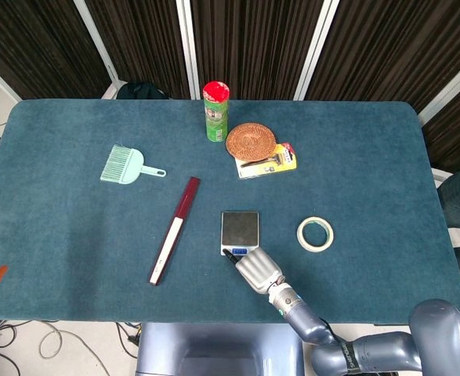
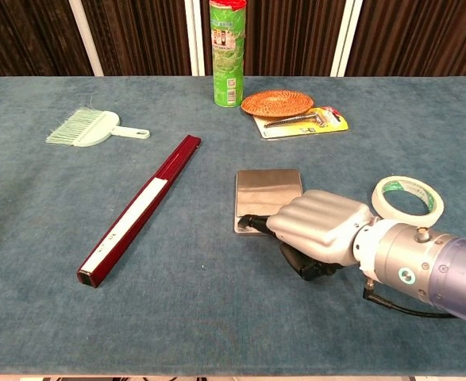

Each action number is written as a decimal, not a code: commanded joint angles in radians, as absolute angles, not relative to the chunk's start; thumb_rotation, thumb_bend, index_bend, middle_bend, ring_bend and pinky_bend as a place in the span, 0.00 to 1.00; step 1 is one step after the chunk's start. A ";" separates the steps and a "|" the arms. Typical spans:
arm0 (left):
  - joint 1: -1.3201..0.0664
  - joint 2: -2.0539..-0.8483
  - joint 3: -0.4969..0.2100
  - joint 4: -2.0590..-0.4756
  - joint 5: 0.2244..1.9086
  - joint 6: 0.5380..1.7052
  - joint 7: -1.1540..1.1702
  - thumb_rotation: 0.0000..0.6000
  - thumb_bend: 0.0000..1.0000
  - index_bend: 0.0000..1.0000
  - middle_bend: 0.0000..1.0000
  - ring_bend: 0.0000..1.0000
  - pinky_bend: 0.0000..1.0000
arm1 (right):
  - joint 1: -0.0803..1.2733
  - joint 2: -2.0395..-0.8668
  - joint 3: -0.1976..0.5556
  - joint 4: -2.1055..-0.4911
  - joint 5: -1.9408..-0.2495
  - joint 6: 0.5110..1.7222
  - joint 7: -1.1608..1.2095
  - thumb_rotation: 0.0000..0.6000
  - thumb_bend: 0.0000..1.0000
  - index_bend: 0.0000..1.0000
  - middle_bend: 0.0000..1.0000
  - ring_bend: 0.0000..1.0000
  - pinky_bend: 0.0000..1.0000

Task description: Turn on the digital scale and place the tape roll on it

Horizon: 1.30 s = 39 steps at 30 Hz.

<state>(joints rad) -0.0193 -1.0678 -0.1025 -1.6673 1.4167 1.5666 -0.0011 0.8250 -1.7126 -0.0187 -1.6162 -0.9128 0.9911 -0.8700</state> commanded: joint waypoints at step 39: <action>-0.015 -1.068 -0.104 -1.669 1.417 1.576 0.000 1.00 0.00 0.00 0.00 0.00 0.00 | 0.800 -1.437 0.146 -1.723 -0.747 0.988 -0.666 1.00 0.35 0.00 0.03 0.04 0.00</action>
<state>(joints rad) -0.0153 -1.0676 -0.1040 -1.6688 1.4173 1.5761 0.0004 0.8027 -1.4407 0.1498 -1.7265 -0.7489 0.9898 -0.6688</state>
